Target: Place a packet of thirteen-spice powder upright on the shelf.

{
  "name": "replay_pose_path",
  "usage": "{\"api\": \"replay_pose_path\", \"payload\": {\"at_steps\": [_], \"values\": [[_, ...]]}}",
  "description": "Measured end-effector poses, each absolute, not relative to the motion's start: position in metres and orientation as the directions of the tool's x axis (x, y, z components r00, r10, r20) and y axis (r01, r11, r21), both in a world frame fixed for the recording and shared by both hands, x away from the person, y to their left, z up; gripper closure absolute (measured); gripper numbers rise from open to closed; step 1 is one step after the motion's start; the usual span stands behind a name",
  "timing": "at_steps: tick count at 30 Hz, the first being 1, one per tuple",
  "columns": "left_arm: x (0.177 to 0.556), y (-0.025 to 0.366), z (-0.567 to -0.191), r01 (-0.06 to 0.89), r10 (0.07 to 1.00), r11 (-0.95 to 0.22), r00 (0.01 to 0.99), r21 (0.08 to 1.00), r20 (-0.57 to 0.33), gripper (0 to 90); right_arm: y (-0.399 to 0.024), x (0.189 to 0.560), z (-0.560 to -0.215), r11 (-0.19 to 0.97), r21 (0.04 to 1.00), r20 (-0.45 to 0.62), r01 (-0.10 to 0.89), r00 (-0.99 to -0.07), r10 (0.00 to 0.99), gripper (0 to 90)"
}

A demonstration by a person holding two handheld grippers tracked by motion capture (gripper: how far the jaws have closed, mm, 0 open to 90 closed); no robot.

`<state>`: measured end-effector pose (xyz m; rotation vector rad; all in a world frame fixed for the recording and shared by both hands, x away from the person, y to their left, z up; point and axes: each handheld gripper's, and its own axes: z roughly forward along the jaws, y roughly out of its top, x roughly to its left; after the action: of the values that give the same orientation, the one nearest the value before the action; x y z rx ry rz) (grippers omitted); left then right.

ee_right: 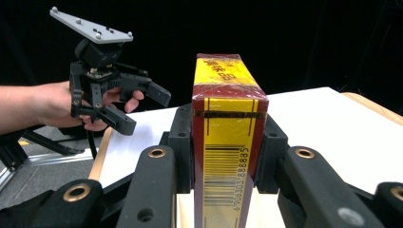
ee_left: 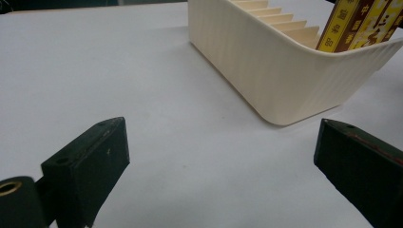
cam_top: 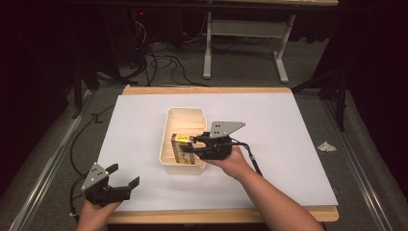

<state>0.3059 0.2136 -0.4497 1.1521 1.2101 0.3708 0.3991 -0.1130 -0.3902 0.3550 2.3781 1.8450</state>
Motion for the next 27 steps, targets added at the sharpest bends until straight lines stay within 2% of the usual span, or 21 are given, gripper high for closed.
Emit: {"api": "replay_pose_path", "payload": {"at_steps": [27], "values": [[0.308, 0.211, -0.45, 0.335, 0.754, 0.42, 0.388, 0.843, -0.53, 5.2, -0.104, 0.394, -0.408, 0.301, 0.947, 0.028, 0.114, -0.961, 0.275, 68.3]]}}
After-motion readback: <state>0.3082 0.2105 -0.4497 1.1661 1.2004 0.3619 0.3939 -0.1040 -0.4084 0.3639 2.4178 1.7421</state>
